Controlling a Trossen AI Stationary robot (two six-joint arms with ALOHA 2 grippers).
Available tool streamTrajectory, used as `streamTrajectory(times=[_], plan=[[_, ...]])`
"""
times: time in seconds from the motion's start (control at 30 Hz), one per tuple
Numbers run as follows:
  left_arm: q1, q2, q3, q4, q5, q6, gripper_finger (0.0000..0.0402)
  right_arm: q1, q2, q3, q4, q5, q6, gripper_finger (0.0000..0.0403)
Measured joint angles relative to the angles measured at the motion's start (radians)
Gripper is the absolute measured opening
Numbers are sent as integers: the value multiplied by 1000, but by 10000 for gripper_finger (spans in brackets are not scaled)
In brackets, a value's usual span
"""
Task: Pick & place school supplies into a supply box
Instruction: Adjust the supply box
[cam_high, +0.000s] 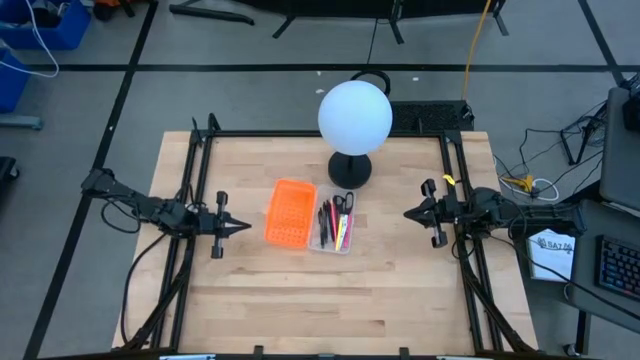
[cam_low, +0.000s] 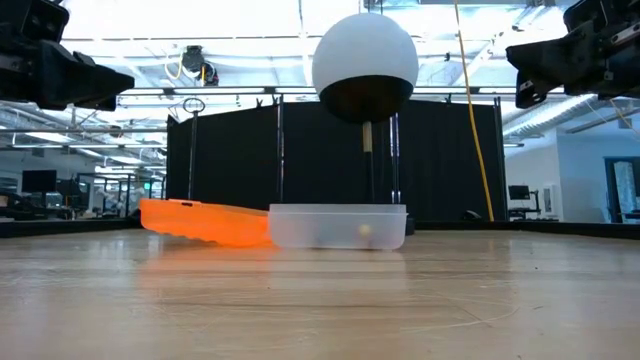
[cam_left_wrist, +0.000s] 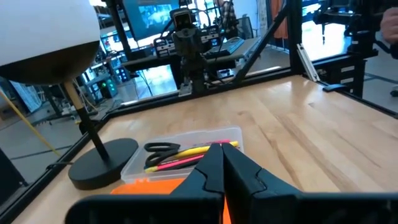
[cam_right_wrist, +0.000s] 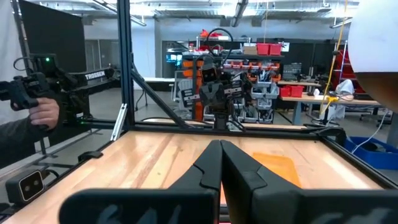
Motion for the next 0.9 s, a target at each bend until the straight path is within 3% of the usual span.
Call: streamTrajectory(times=[0.9], plan=[[0, 3, 1, -48, 2, -65, 36, 0, 0, 0, 26, -1, -3, 0]])
